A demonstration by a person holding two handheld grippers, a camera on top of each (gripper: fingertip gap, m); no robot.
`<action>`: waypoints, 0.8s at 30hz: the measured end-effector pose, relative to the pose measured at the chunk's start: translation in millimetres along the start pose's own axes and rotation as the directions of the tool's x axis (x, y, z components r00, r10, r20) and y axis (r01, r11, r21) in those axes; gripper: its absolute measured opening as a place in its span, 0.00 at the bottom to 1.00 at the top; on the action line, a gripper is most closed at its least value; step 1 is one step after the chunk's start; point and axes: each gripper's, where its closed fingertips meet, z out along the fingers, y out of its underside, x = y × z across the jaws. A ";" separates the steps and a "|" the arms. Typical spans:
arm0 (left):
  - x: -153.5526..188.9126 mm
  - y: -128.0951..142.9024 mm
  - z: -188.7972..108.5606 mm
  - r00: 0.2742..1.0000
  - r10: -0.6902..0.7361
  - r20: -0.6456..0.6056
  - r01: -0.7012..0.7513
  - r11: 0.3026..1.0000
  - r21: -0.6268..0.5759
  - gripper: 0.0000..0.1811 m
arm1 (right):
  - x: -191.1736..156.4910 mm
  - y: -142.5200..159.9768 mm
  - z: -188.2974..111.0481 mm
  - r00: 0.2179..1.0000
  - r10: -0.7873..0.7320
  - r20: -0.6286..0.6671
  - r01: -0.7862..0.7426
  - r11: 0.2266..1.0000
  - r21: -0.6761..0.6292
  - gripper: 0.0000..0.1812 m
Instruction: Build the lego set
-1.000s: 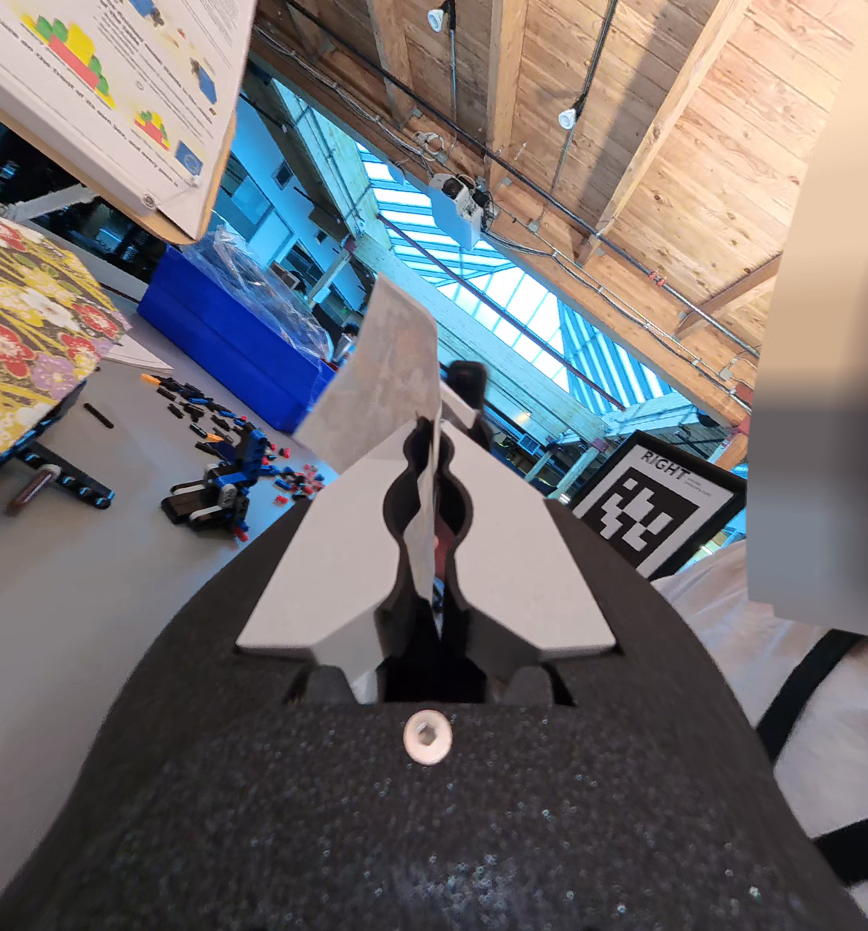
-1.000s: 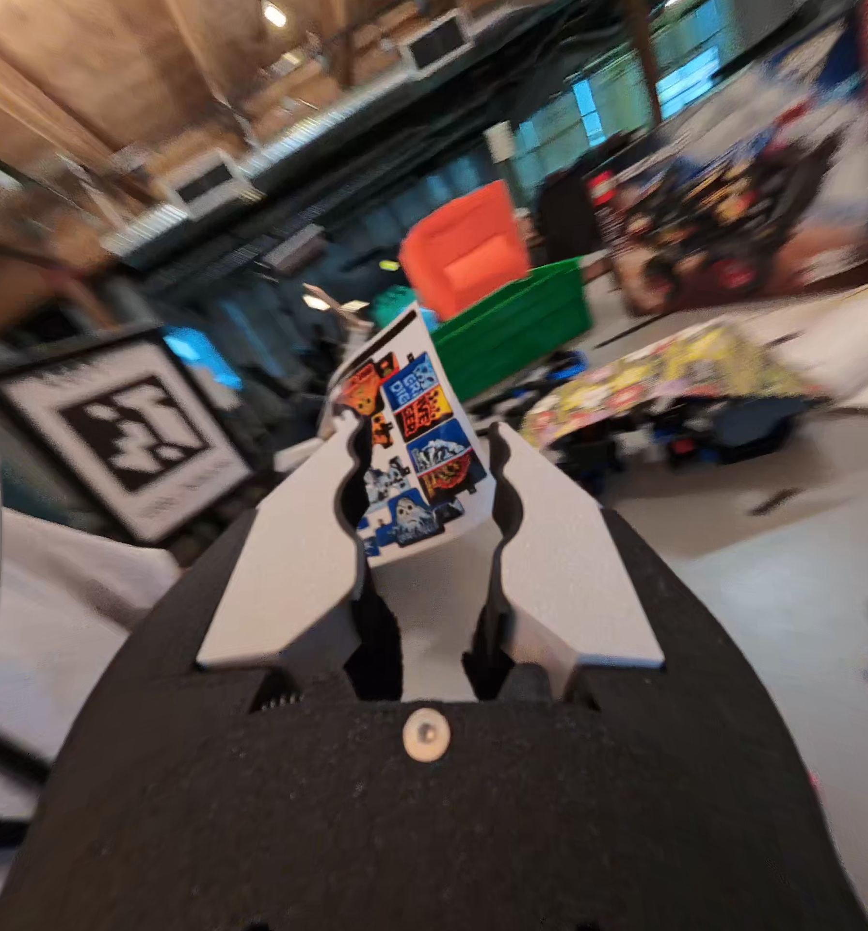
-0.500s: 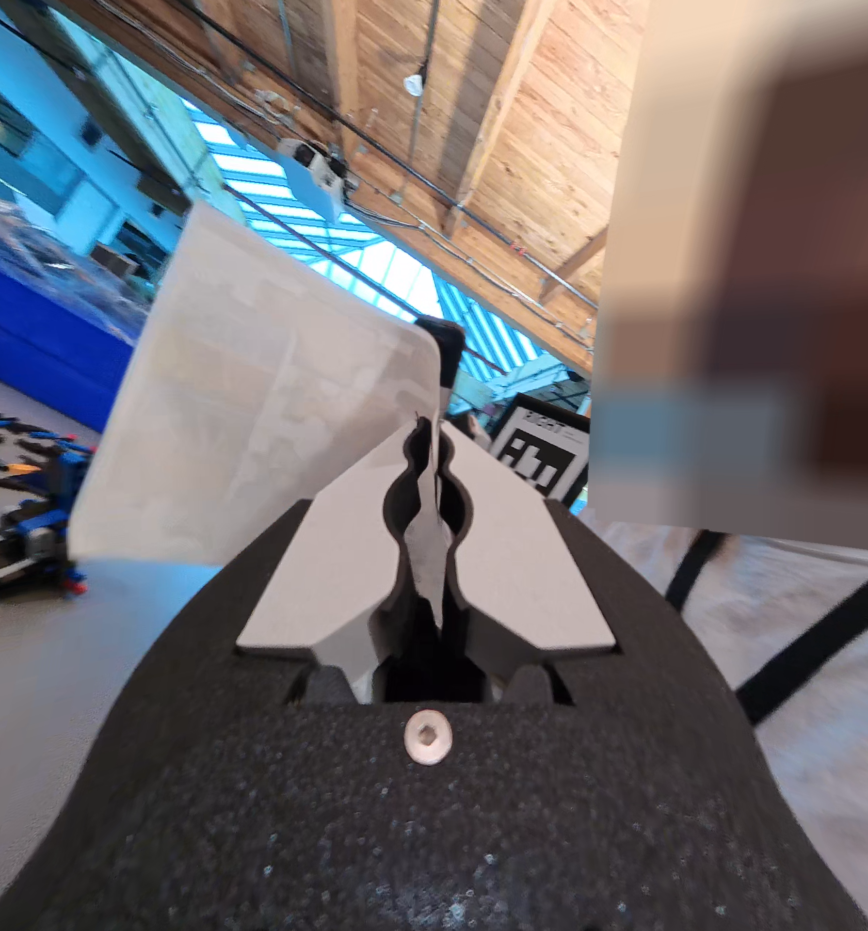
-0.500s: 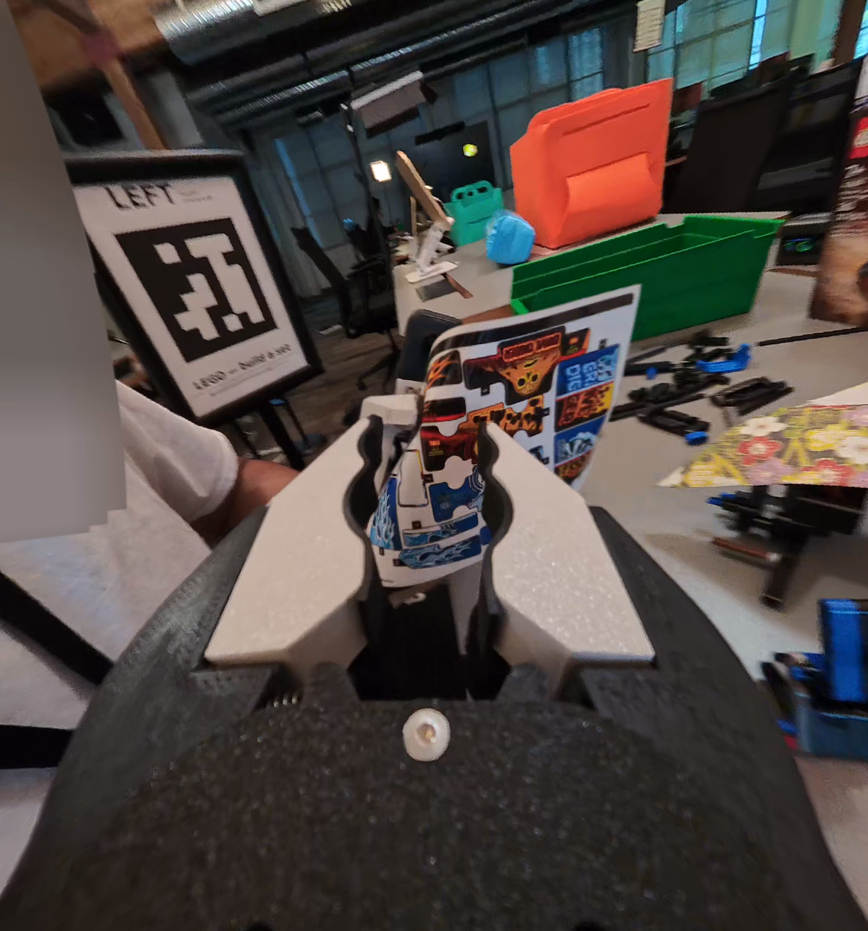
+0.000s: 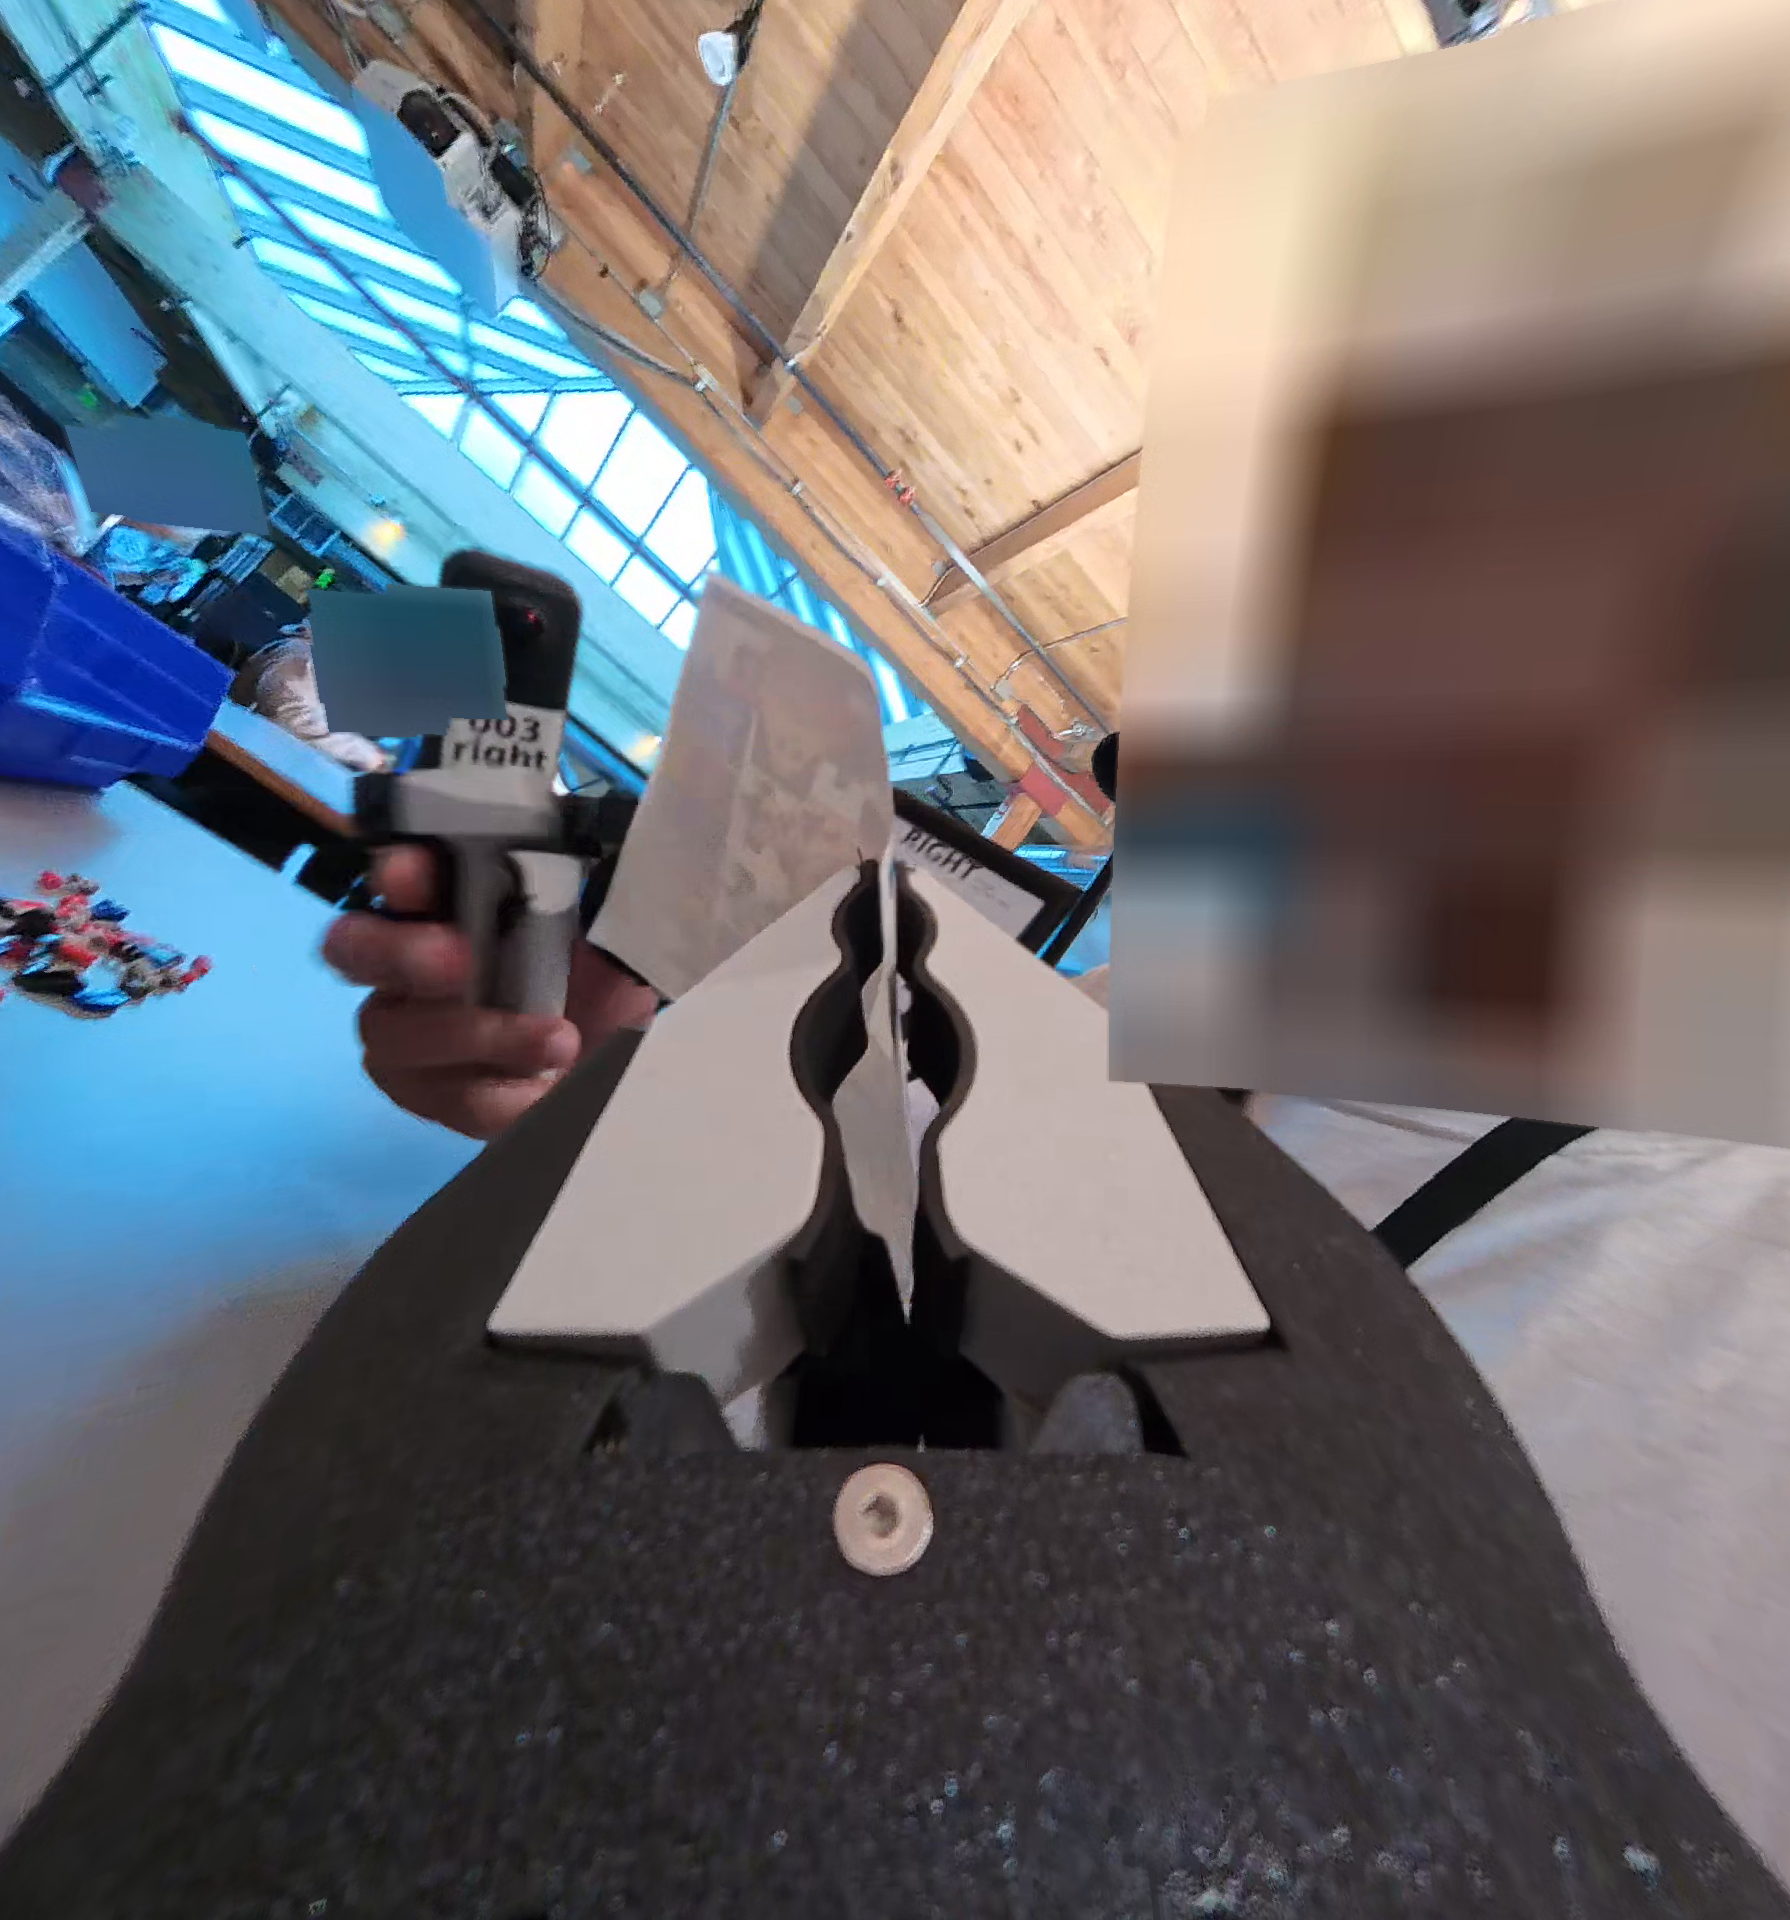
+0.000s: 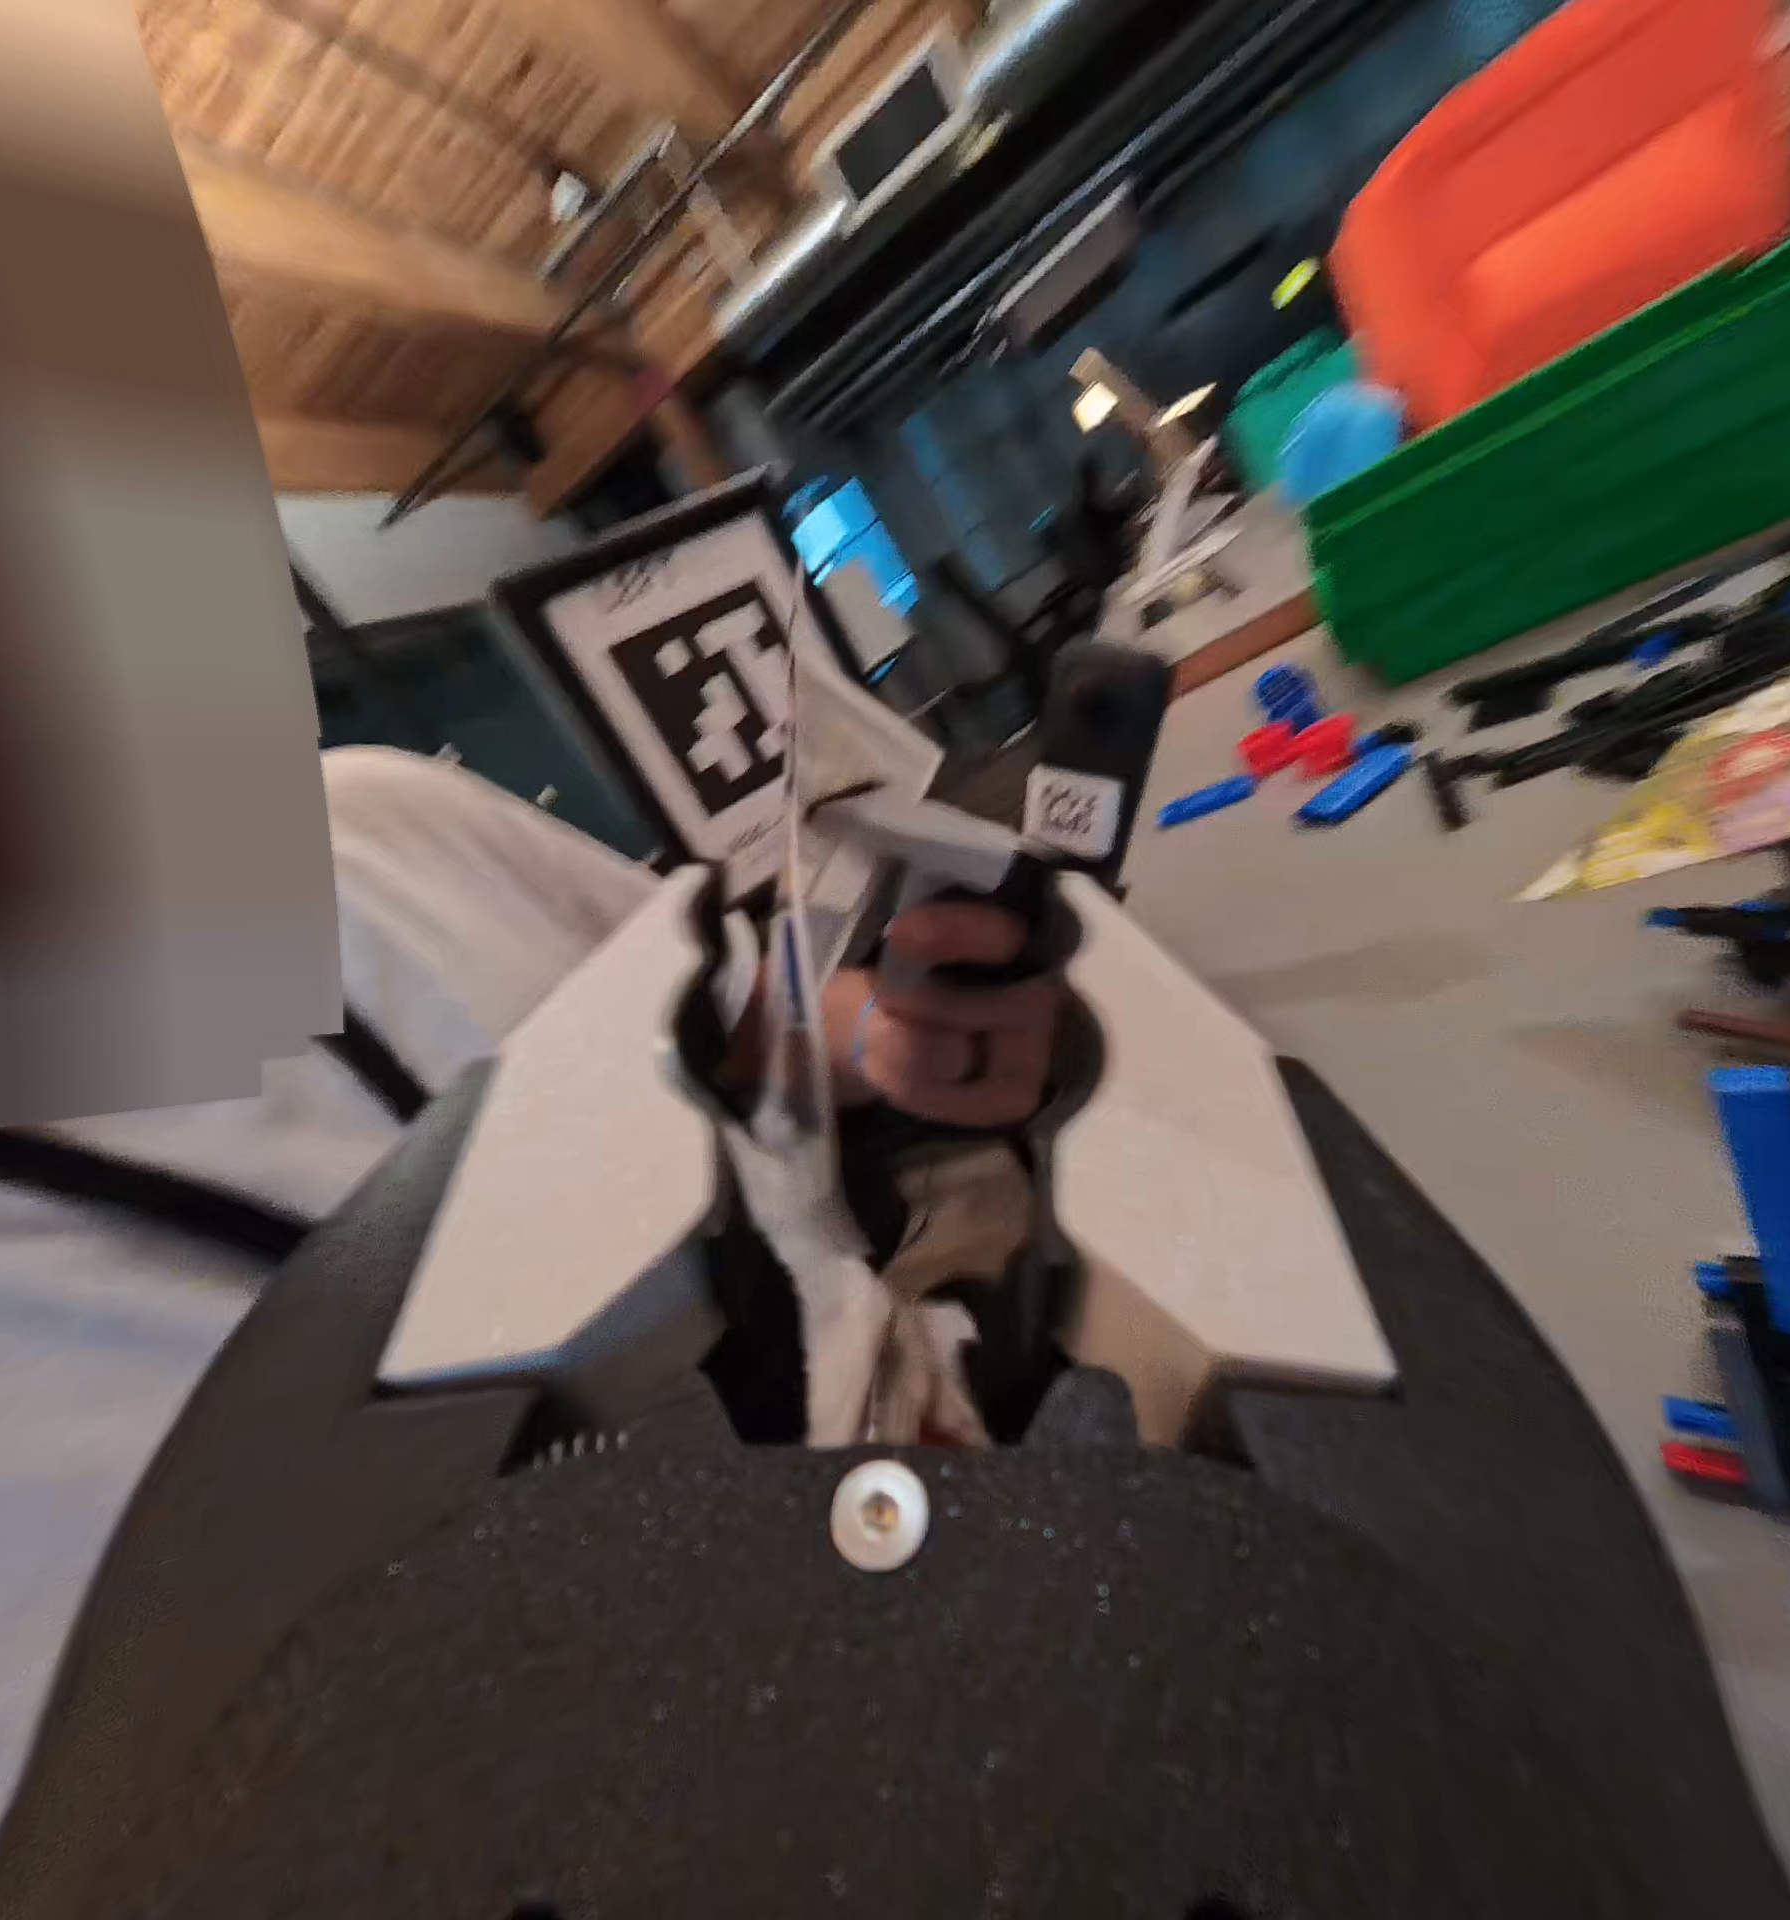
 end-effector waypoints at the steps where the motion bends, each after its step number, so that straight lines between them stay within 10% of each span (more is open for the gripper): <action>1: -5.8 -0.7 -1.6 0.999 0.014 0.048 -0.013 1.000 -0.010 0.00 | -2.9 3.7 -1.4 0.999 0.007 0.036 -0.006 0.999 -0.041 0.15; 6: -42.8 0.0 -28.1 0.856 0.383 0.348 -0.262 0.900 -0.348 0.09 | 9.0 -3.0 -21.8 0.999 -0.037 -0.035 0.031 0.986 -0.167 0.00; 12: -62.8 -0.6 -32.8 0.802 0.518 0.298 -0.149 0.655 -0.741 0.25 | 33.9 -1.4 -14.6 0.997 -0.056 -0.046 0.021 0.831 -0.555 0.00; 18: -90.3 -12.5 -20.7 0.826 0.488 0.281 -0.137 0.659 -0.740 0.00 | 64.6 -15.9 -5.2 0.993 -0.093 -0.068 0.019 0.716 -0.698 0.00; 24: -112.3 -31.4 -17.7 0.822 0.494 0.284 -0.173 0.692 -0.701 0.00 | 87.7 -49.6 -11.3 0.992 -0.083 -0.091 0.003 0.756 -0.654 0.00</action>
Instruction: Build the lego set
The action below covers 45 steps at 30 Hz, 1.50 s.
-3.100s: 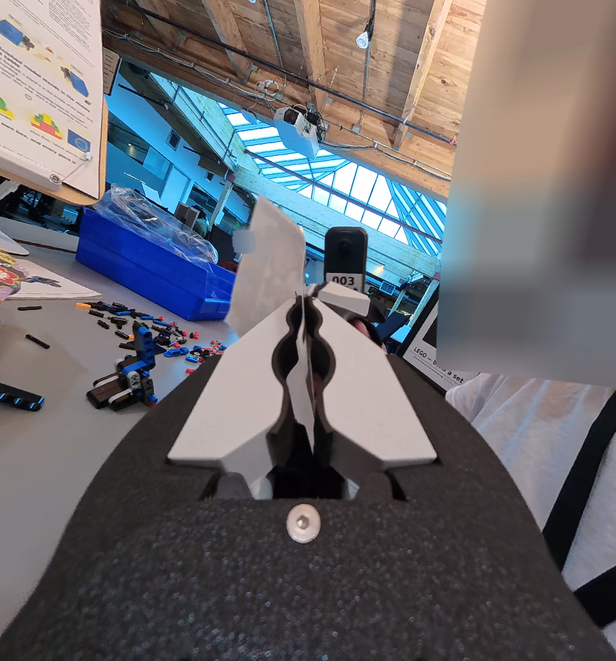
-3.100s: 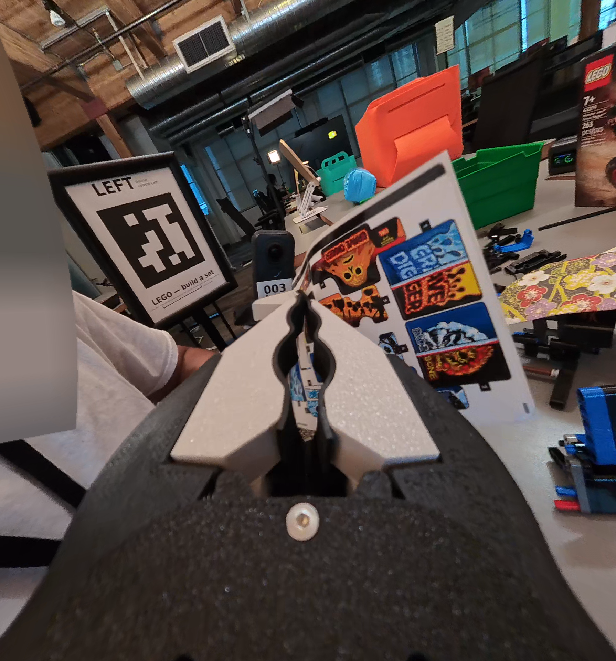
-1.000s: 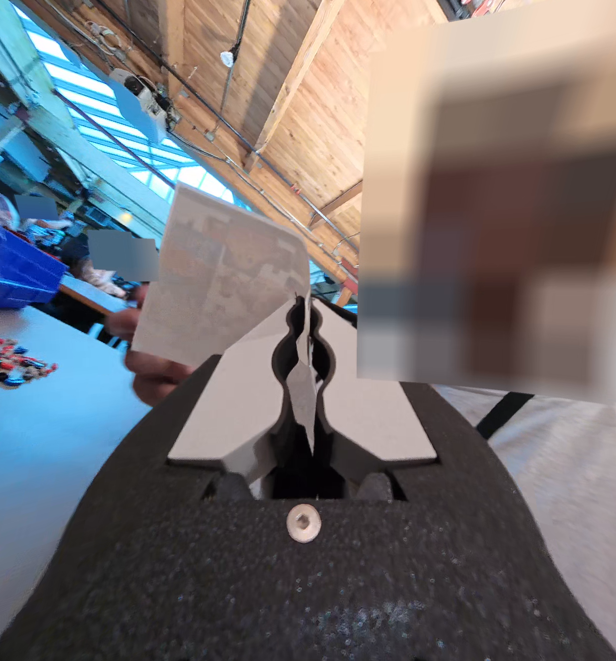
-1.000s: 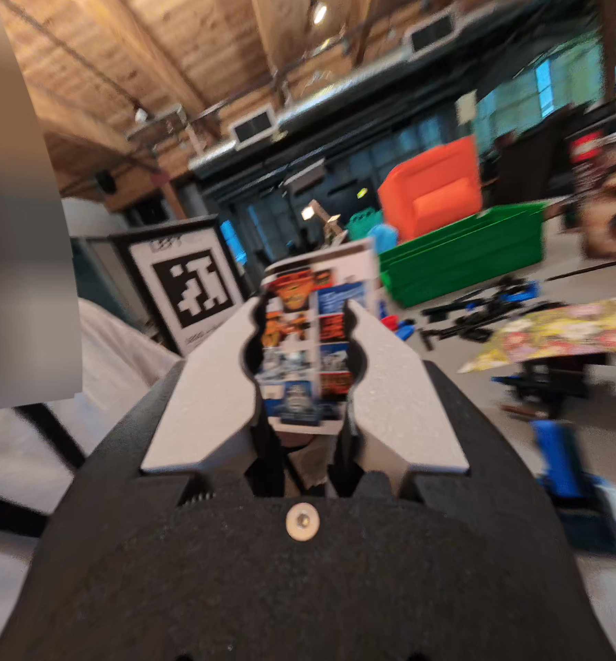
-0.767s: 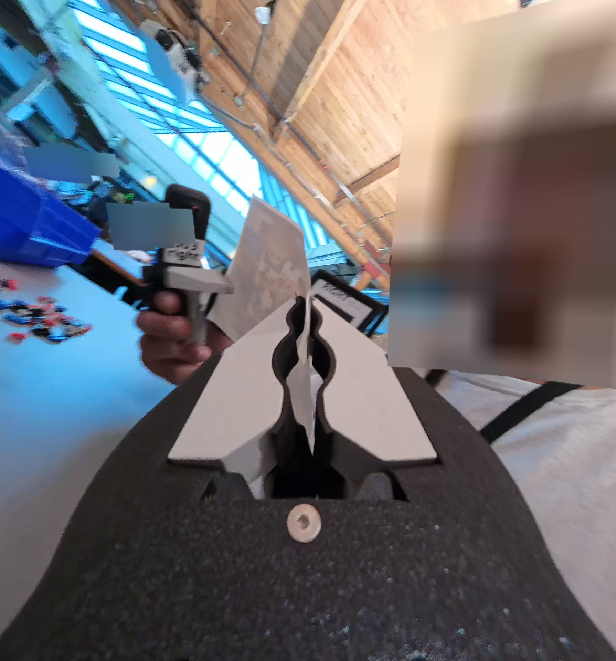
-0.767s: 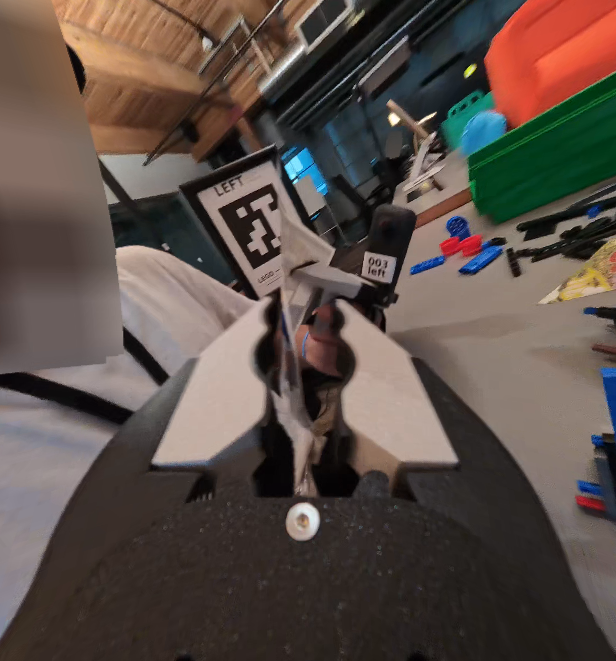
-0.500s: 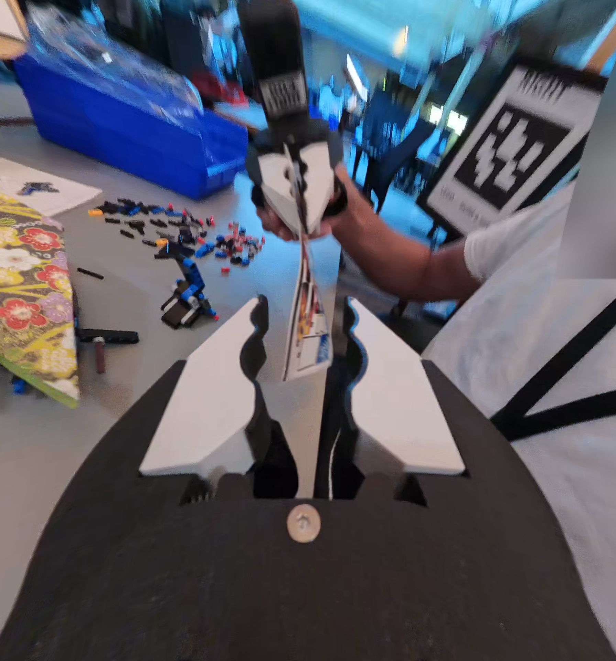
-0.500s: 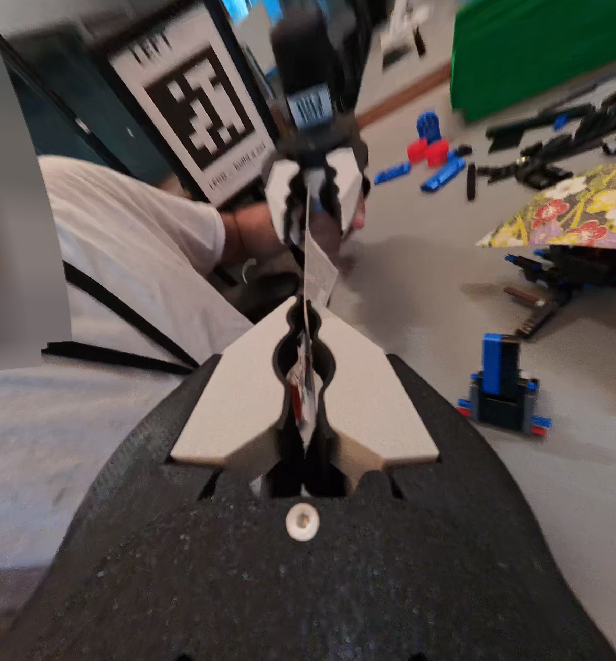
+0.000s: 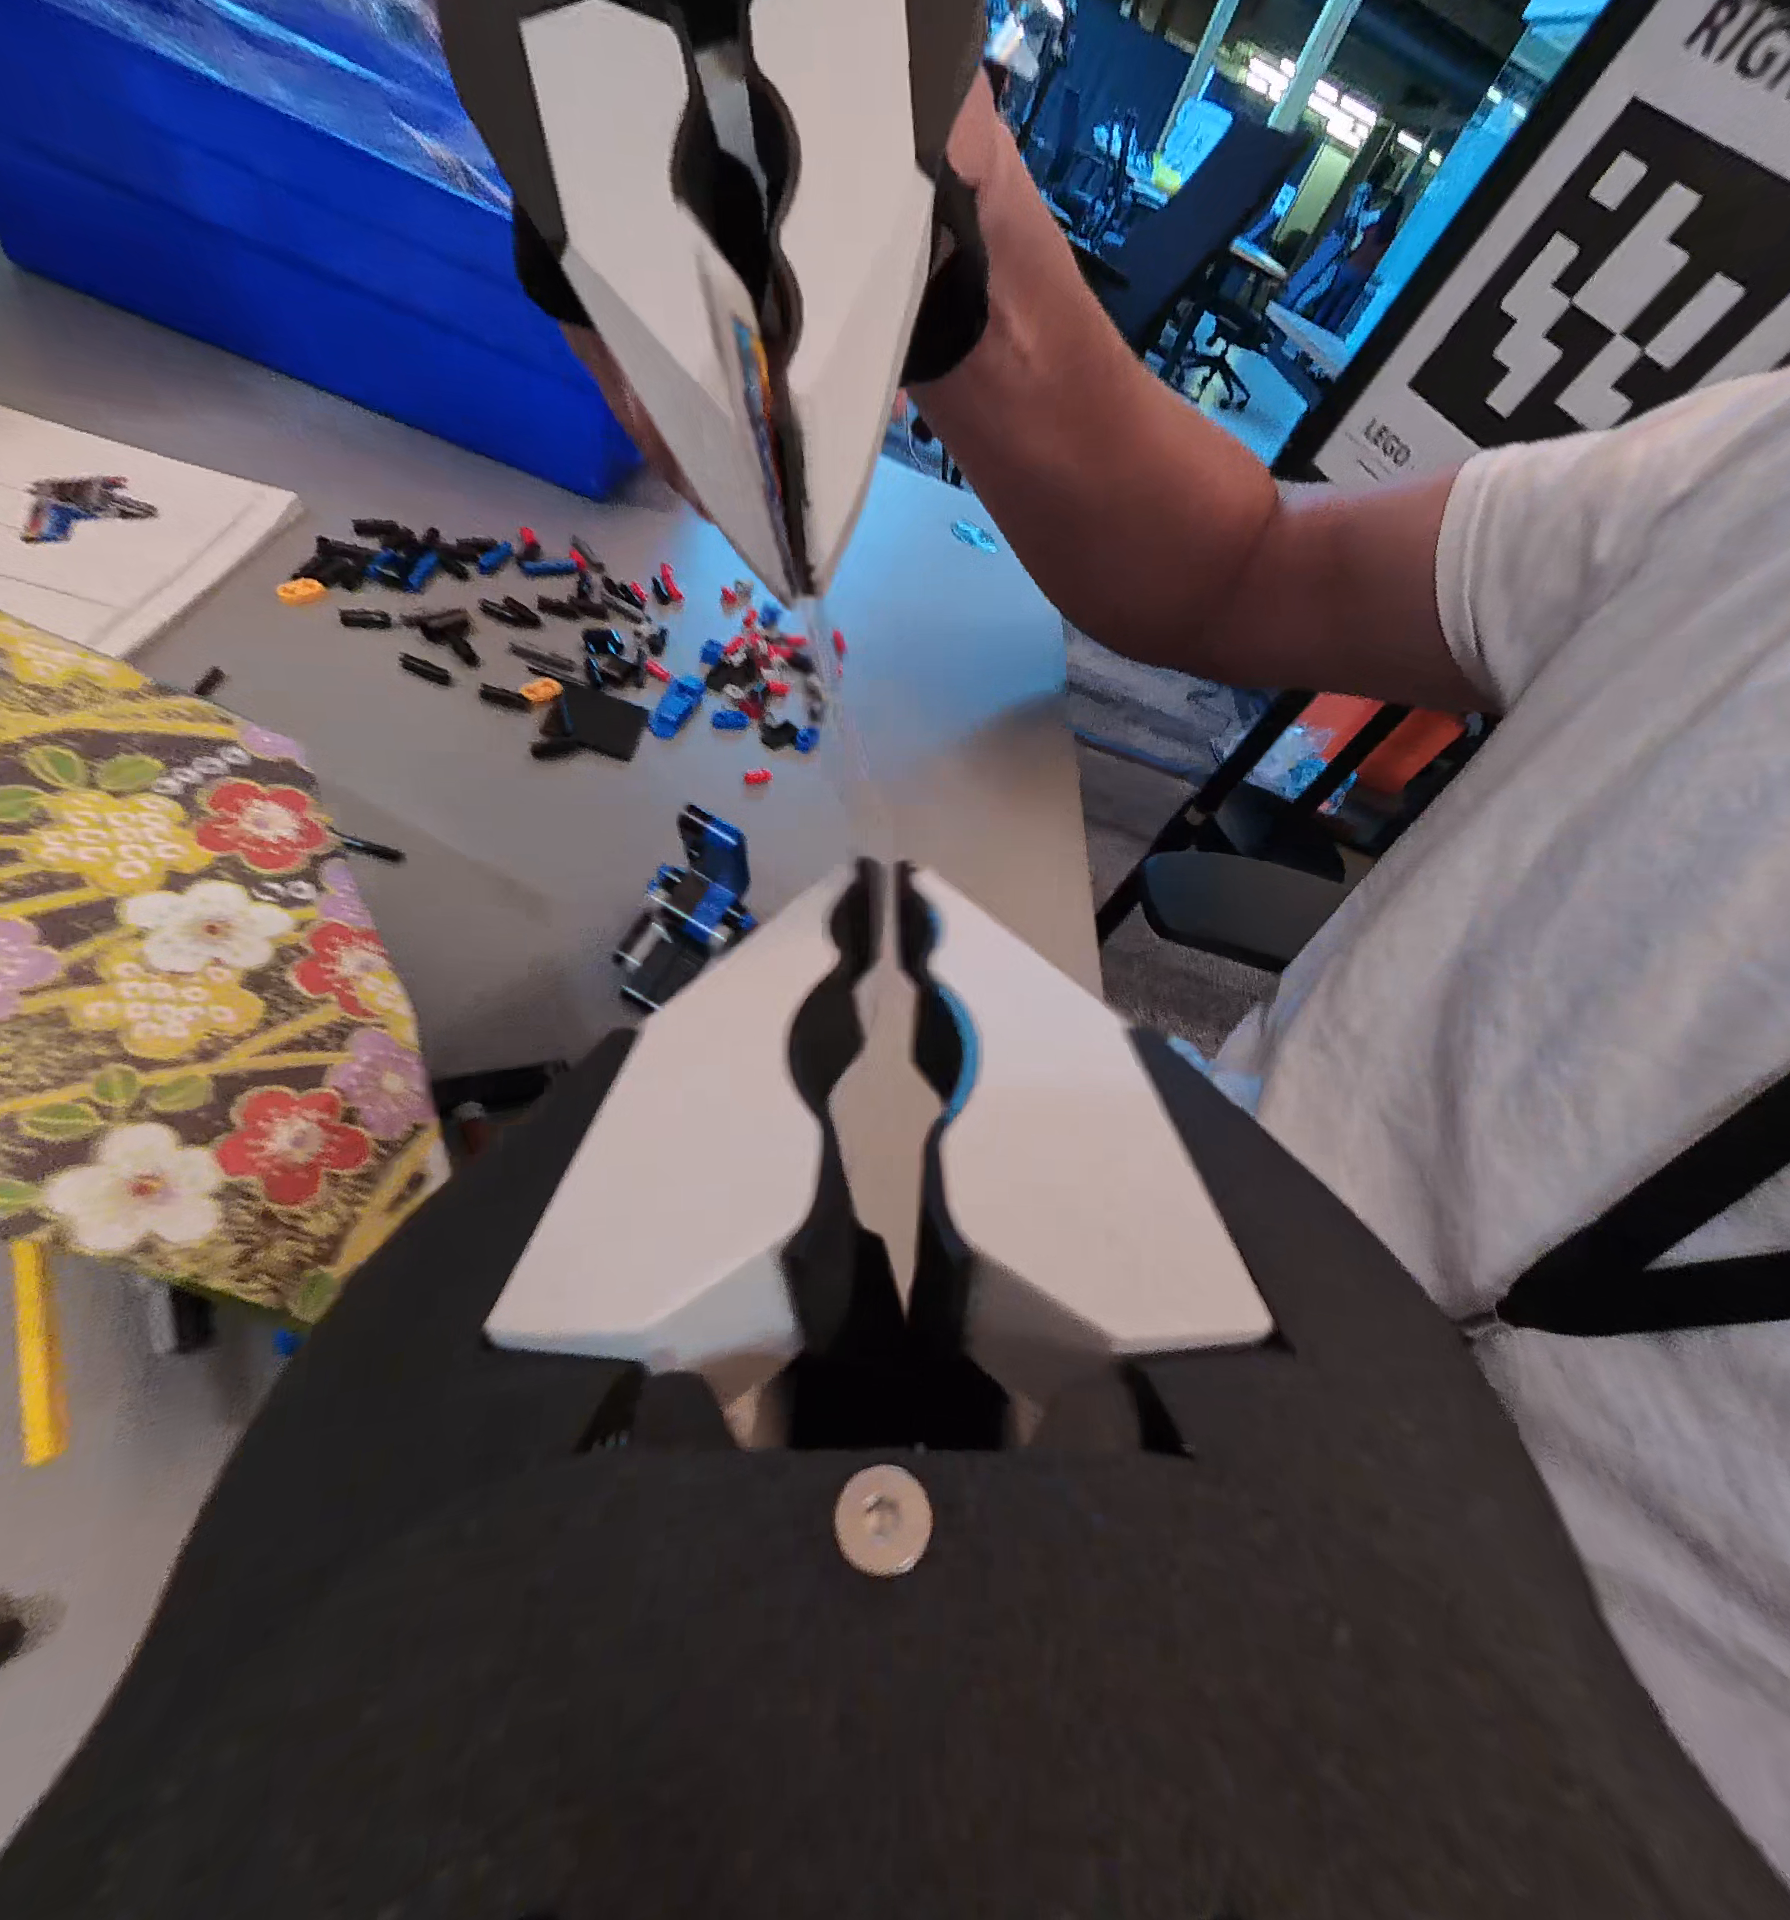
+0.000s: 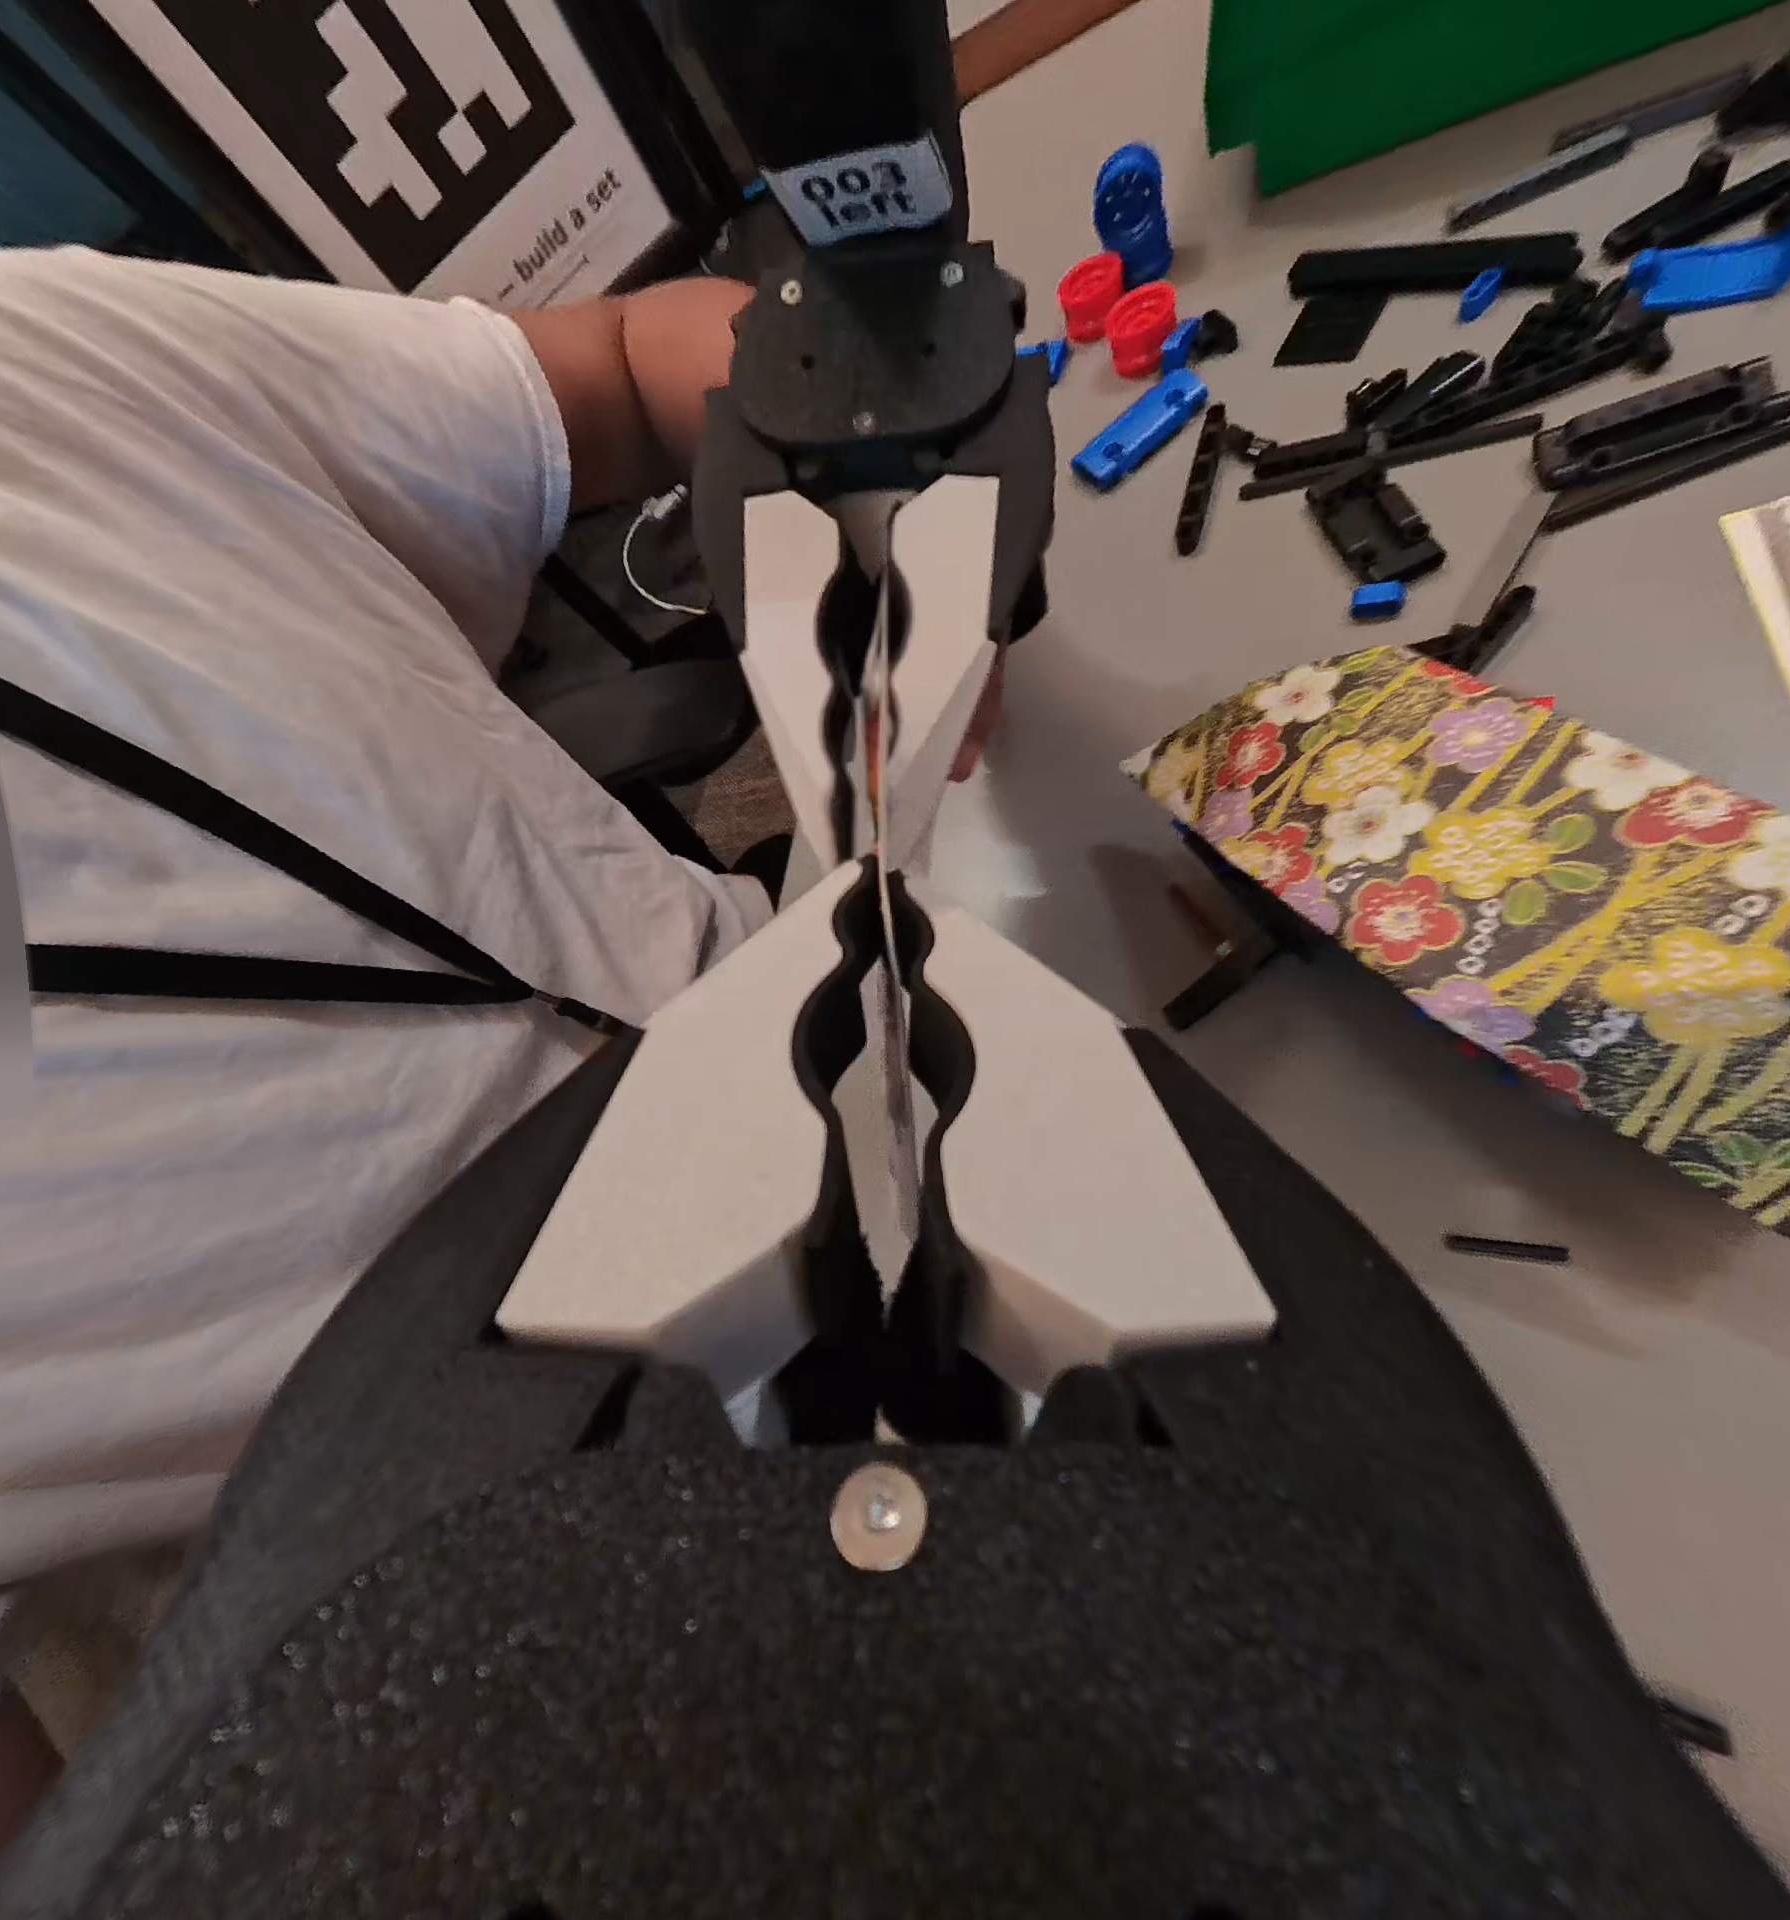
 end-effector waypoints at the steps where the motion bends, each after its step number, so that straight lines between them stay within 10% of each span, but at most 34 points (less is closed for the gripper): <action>1: -5.1 -3.7 0.0 1.000 0.005 0.003 -0.005 1.000 0.019 0.00 | 5.1 -2.1 -2.9 1.000 0.000 -0.004 0.000 1.000 0.003 0.00; 25: -50.6 -22.8 -17.9 0.996 -0.063 -0.056 0.071 0.987 0.147 0.00 | 59.9 -3.3 -15.7 1.000 0.022 0.004 -0.022 0.999 0.034 0.00; 33: -42.2 -55.9 -46.5 0.999 -0.049 -0.023 0.054 0.910 0.411 0.00 | 38.2 -69.2 -69.3 0.837 -0.177 -0.518 0.345 0.905 0.248 0.27; 39: -35.3 -65.6 -58.8 0.999 -0.026 -0.028 0.036 0.861 0.508 0.00 | -2.5 -57.5 12.0 0.769 -0.297 -0.566 0.502 0.829 0.247 0.20; 45: -17.1 -63.9 -56.8 0.997 0.067 -0.044 -0.035 0.860 0.510 0.00 | -0.4 -53.2 29.5 0.672 -0.370 -0.641 0.594 0.786 0.170 0.23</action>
